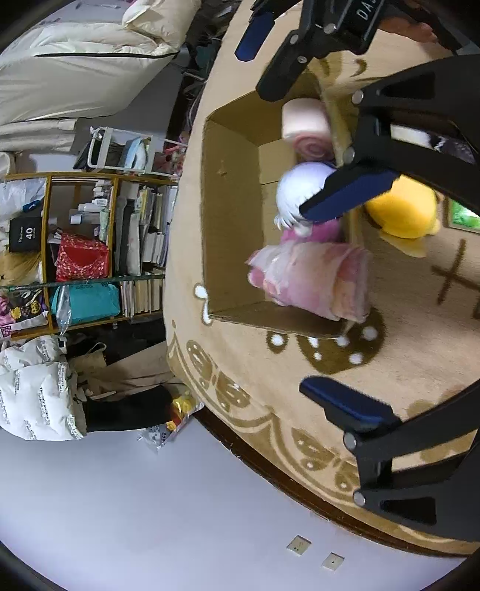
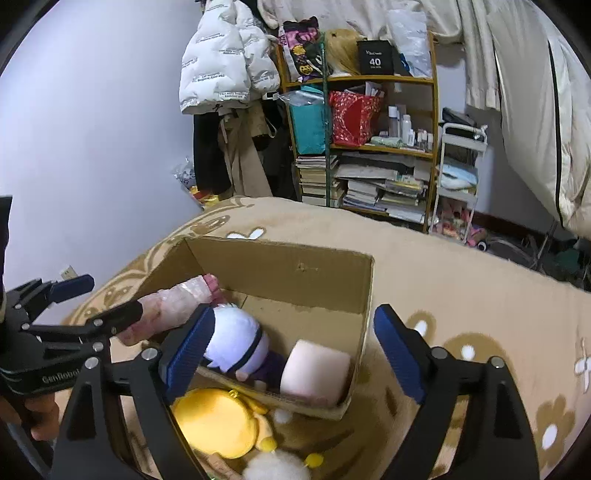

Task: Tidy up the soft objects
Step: 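Release pink bundle into box with left tool while right tool releases doll, then lower left tool onto green packet while right tool lowers onto black Face packet, then close left tool on green packet while right tool grips black packet, lift both, then carry green packet over box with left tool while right tool carries black packet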

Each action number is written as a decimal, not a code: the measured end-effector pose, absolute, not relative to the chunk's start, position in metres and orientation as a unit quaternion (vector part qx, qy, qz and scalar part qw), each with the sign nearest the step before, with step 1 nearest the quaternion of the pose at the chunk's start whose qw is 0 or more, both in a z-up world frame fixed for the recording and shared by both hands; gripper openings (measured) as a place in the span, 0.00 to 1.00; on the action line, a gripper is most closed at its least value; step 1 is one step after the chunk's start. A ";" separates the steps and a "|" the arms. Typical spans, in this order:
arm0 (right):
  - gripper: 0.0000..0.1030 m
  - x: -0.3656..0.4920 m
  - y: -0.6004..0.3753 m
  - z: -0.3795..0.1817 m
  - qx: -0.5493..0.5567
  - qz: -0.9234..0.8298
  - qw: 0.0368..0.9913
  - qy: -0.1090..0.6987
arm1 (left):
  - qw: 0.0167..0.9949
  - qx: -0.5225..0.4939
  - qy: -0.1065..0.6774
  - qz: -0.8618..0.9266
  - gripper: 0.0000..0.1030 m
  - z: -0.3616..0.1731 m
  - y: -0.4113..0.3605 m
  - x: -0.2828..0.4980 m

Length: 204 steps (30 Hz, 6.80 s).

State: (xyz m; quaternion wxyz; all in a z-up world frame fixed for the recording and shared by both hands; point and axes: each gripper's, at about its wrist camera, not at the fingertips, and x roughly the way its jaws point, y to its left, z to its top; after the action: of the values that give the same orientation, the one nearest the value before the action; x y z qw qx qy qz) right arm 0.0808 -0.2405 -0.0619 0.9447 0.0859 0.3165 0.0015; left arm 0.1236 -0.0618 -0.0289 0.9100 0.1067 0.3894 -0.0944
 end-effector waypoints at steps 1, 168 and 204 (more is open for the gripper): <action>0.97 0.078 -0.241 -0.061 0.091 0.001 0.944 0.317 | 0.909 0.107 0.391 -0.094 0.89 -0.028 -0.061 0.120; 0.51 -0.006 -0.218 -0.071 0.134 0.017 0.918 0.373 | 0.885 0.131 0.429 -0.124 0.51 -0.040 -0.059 0.030; 0.51 0.067 -0.228 -0.048 0.050 -0.040 0.960 0.273 | 0.938 0.130 0.304 -0.108 0.51 -0.008 -0.084 0.117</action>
State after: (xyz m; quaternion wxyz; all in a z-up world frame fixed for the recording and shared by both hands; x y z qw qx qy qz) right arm 0.0671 -0.2280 -0.0478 0.9600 0.0497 0.2726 -0.0396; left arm 0.1168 -0.0837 -0.0077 0.9376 0.1297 0.3040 -0.1083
